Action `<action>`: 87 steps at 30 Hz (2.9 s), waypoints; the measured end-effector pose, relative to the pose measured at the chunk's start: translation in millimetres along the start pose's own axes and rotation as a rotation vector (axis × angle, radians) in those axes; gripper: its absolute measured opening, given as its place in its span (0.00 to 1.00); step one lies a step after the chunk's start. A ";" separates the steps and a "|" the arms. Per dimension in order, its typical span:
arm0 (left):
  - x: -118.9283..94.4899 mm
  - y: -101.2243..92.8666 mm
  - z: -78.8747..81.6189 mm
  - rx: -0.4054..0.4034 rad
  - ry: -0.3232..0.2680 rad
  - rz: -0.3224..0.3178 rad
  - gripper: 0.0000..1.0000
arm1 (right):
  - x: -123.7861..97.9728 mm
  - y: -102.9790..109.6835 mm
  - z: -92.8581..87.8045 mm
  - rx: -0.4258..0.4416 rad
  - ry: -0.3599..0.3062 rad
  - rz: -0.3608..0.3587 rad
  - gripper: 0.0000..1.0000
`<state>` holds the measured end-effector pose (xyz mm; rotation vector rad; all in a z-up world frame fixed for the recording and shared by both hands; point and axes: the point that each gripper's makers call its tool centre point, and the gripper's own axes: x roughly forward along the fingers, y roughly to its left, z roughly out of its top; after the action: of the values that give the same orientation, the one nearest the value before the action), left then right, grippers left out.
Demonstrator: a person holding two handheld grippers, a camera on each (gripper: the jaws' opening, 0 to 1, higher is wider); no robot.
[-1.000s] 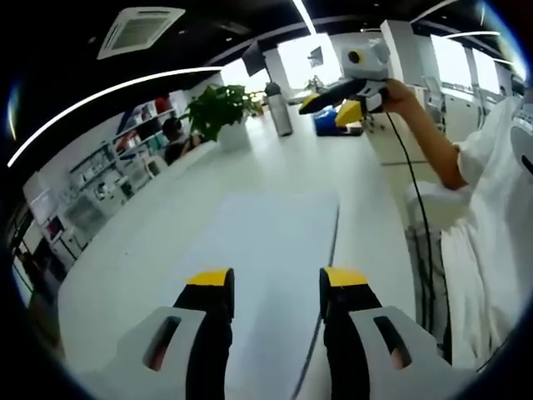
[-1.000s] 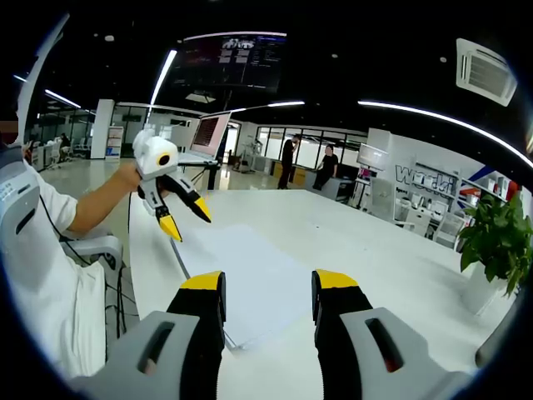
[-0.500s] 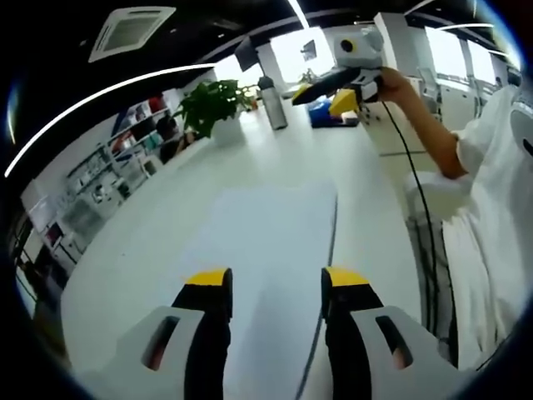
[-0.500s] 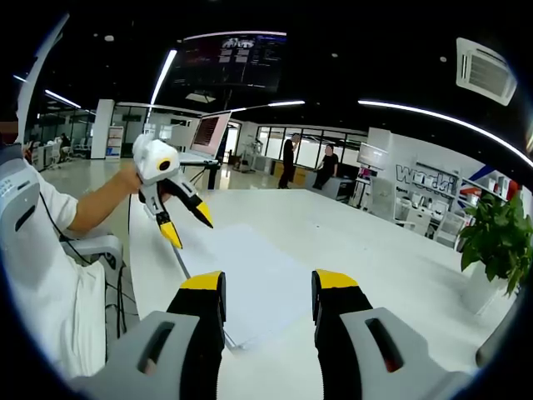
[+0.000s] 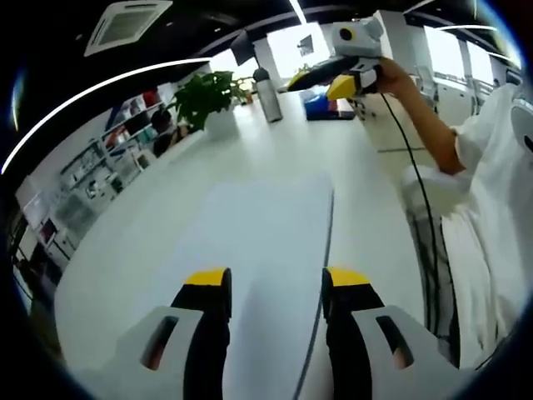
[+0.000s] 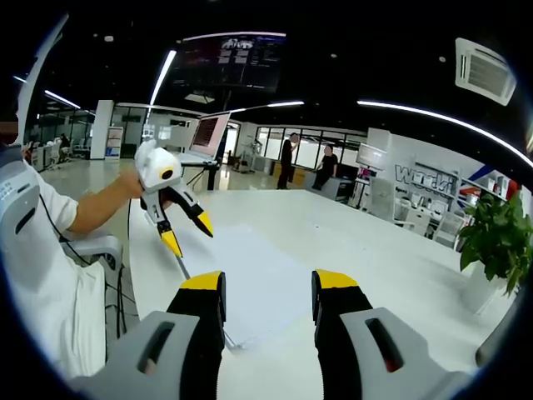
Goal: Grasp the top corner of one sheet in the document stack and pull a single sheet out from the document stack, separating that one sheet from the rest and lifting it clear until the single sheet is fully removed from the stack
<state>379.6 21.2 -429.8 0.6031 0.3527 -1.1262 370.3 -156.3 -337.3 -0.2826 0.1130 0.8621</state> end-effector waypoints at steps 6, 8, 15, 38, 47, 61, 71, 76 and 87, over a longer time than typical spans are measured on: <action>4.1 0.6 -3.7 0.017 0.021 0.012 0.44 | 1.2 -0.1 -0.7 -0.001 0.005 0.001 0.41; 5.2 2.5 -9.7 0.031 0.051 0.030 0.44 | 1.0 -0.1 0.0 -0.001 0.003 0.001 0.41; 5.6 0.7 -5.7 0.041 0.031 0.023 0.44 | 1.2 -1.5 0.3 0.000 0.003 -0.001 0.41; 14.4 -6.7 -2.3 0.054 0.023 -0.006 0.44 | 1.1 -0.5 0.5 0.000 0.005 -0.001 0.41; 16.0 -8.6 -4.5 0.054 0.030 -0.011 0.44 | 1.0 0.0 0.4 0.001 0.005 -0.001 0.41; 20.2 -2.8 -14.6 0.001 0.058 -0.009 0.44 | 0.9 -0.6 -0.4 -0.001 0.008 0.002 0.41; 20.7 -15.4 -18.4 -0.180 0.042 -0.112 0.30 | 0.9 -1.0 -0.1 -0.002 0.009 0.004 0.41; 20.6 -13.8 -19.9 -0.193 0.023 -0.119 0.29 | 0.6 -1.9 -0.3 0.000 0.008 0.002 0.41; 20.1 -14.5 -19.9 -0.228 0.009 -0.139 0.29 | 0.8 -1.5 -1.0 0.001 0.010 0.004 0.41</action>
<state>375.1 14.4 -460.5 0.3866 0.5296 -1.1963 372.0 -156.9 -338.1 -0.2861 0.1234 0.8650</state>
